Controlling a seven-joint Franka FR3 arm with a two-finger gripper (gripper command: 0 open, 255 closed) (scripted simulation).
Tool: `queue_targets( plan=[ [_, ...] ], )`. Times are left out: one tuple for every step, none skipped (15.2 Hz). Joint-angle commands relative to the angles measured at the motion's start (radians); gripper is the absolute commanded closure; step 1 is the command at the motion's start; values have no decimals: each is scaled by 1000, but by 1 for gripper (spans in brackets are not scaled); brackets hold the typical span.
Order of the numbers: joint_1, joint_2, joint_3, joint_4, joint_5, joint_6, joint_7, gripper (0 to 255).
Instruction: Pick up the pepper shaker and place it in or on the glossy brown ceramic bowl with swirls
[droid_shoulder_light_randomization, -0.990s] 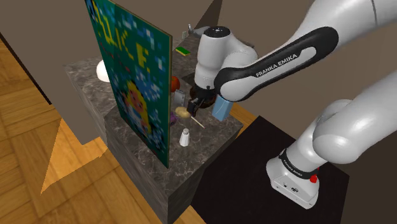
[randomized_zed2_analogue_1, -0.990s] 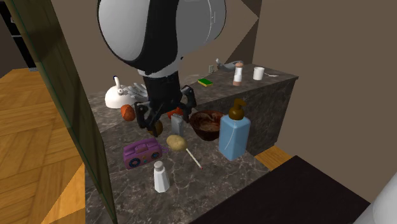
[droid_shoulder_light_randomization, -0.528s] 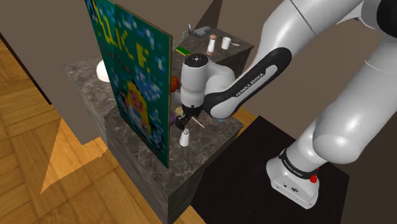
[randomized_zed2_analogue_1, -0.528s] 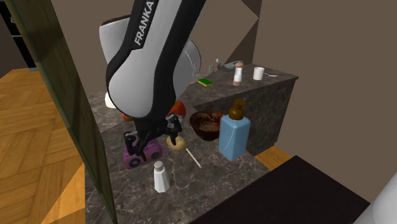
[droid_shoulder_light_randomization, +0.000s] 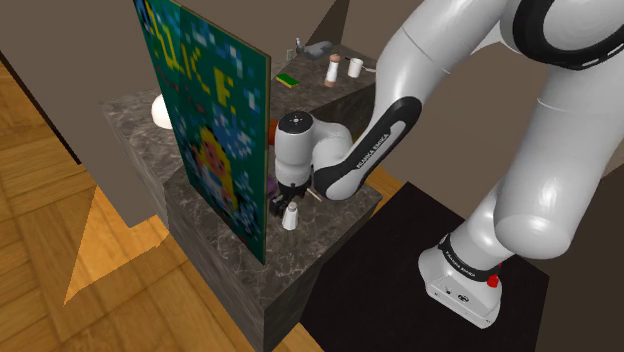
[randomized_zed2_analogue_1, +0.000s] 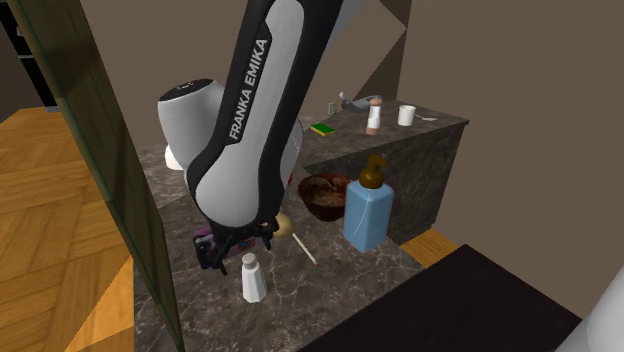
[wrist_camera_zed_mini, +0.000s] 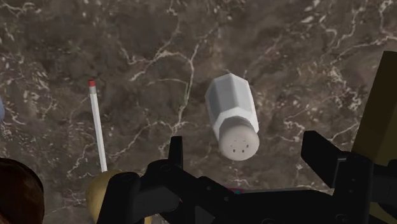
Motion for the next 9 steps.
queue_targets(
  plan=[
    [11,31,-20,8,-31,21,22,0],
    [20,53,-35,15,-53,36,38,0],
    [20,53,-36,14,-52,36,38,0],
    [21,53,-36,14,-52,36,38,0],
    [21,53,-36,14,-52,36,38,0],
    [21,53,-36,14,-52,36,38,0],
    [21,53,-36,14,-52,36,38,0],
    [21,53,-36,14,-52,36,38,0],
    [21,53,-36,14,-52,36,38,0]
  ],
)
